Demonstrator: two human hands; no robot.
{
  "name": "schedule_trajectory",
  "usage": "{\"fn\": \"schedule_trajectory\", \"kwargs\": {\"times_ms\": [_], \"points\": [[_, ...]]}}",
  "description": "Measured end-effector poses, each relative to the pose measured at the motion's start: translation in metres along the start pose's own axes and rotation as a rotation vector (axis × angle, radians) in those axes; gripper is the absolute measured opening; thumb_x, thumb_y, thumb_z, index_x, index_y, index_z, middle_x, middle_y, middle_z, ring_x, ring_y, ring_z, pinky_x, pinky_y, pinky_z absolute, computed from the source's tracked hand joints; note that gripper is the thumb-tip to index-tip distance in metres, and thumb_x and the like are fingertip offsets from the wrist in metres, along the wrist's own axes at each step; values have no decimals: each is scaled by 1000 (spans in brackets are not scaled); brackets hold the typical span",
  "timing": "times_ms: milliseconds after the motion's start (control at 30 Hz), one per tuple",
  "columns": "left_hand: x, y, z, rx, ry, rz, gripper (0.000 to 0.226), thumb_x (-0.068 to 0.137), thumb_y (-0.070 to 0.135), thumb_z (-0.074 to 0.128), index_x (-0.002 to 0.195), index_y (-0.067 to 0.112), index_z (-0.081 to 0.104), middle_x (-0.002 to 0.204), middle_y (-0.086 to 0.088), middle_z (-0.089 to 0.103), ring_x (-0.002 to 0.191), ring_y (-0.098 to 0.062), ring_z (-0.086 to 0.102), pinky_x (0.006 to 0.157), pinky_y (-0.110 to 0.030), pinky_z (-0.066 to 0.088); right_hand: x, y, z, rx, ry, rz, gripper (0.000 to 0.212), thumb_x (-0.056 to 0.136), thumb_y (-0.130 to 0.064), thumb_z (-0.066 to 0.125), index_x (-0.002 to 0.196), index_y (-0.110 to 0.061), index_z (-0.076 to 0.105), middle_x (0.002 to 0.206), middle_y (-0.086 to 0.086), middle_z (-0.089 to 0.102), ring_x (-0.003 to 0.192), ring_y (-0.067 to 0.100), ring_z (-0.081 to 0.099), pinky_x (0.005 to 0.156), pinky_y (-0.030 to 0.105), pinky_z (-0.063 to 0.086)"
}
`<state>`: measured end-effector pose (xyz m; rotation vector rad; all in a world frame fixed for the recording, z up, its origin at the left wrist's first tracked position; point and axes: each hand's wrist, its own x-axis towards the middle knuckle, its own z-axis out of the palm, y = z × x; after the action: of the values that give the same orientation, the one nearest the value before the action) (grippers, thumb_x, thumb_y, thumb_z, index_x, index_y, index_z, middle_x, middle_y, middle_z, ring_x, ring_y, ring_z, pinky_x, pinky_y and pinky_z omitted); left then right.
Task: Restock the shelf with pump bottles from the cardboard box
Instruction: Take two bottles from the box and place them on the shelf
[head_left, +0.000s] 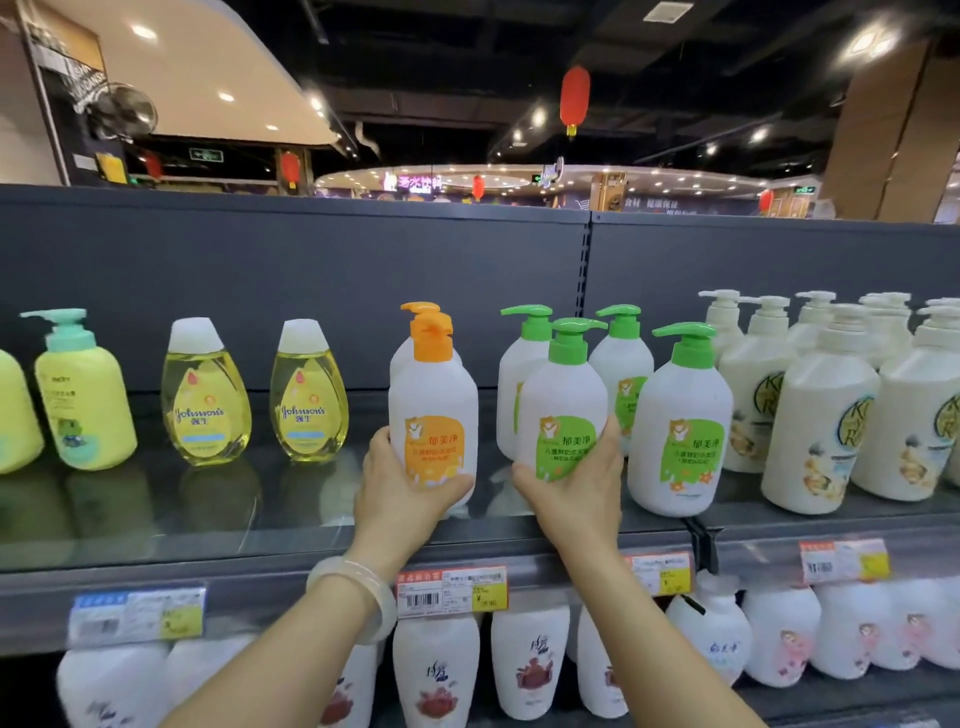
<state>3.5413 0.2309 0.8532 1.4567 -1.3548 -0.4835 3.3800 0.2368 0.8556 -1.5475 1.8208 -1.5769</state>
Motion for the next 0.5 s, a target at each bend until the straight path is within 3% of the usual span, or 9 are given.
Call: {"fn": "schedule_trajectory", "kwargs": {"times_ms": [267,433,500], "points": [[-6,9,-2,38,22,-26,70,56,36,84,106,27,37,106,5,56,94,-15,56,77,-28,42,2,6,0,52,-8,-17,109,67,-31,77,149,-19,6,144,7,33,133,25,31,97,45,39],[-10,12,-5,29,24,-33,65,58,30,83,107,25,40,94,12,55,88,-12,56,69,-23,41,2,7,1,59,6,-46,107,67,-29,78,148,-16,8,145,9,32,132,26,31,97,46,38],[-10,12,-6,28,15,-41,69,58,29,83,113,23,41,101,9,57,92,-14,58,75,-25,42,2,7,0,55,14,-50,107,68,-29,78,149,-15,9,147,9,31,134,25,30,99,45,37]]}}
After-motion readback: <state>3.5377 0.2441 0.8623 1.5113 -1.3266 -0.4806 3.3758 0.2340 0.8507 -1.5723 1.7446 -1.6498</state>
